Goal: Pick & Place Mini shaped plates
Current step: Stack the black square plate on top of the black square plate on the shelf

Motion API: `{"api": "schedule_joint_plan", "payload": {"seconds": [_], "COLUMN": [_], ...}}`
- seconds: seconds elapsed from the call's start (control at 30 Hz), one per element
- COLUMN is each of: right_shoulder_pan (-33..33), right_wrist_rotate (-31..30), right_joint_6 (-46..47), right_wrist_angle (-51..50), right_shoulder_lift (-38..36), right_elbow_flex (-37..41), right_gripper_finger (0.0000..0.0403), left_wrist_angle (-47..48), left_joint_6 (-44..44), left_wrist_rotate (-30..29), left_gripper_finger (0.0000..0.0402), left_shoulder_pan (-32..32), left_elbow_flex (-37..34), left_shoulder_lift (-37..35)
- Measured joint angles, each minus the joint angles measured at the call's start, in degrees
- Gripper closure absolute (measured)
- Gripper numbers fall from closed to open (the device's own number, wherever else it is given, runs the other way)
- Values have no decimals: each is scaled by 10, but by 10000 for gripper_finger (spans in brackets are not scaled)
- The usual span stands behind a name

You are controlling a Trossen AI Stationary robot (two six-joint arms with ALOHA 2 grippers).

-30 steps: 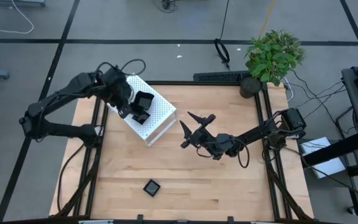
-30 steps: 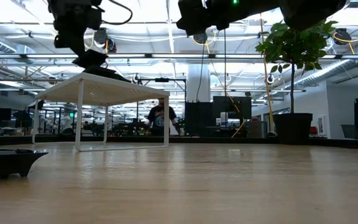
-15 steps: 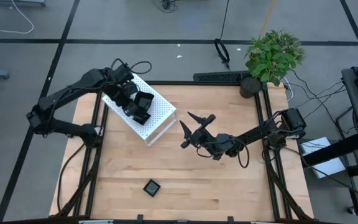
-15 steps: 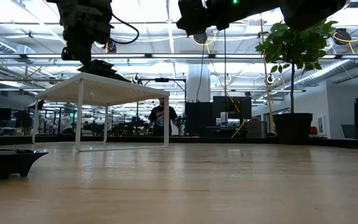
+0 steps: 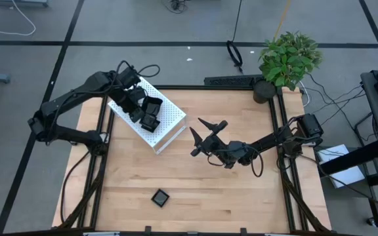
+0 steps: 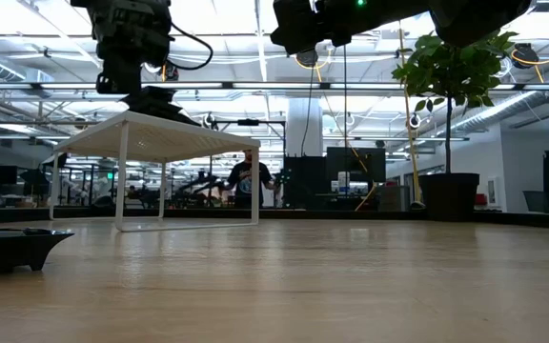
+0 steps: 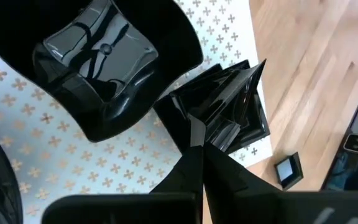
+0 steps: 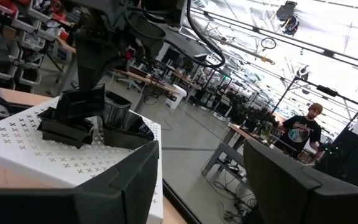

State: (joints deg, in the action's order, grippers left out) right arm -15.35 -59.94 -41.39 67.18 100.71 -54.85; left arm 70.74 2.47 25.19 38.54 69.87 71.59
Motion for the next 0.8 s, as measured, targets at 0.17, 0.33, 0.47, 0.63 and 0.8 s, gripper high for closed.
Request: {"api": "schedule_joint_plan", "payload": {"seconds": [0.17,0.33,0.47,0.63,0.8], "right_shoulder_pan": [0,0,0,0,-1], "right_wrist_rotate": [0,0,0,0,0], "right_joint_6": [1,1,2,2,2], "right_wrist_angle": [0,0,0,0,0], "right_shoulder_lift": [0,0,0,0,0], "right_elbow_flex": [0,0,0,0,0], "right_gripper_finger": [181,181,181,181,181], "left_wrist_angle": [12,13,12,12,3], "left_joint_6": [6,3,14,24,26], "left_wrist_rotate": [5,48,62,49,51], "left_gripper_finger": [398,398,398,399,399], "left_shoulder_pan": [0,0,0,-3,-23], "left_elbow_flex": [0,0,0,0,0], "left_shoulder_lift": [0,0,0,0,3]}}
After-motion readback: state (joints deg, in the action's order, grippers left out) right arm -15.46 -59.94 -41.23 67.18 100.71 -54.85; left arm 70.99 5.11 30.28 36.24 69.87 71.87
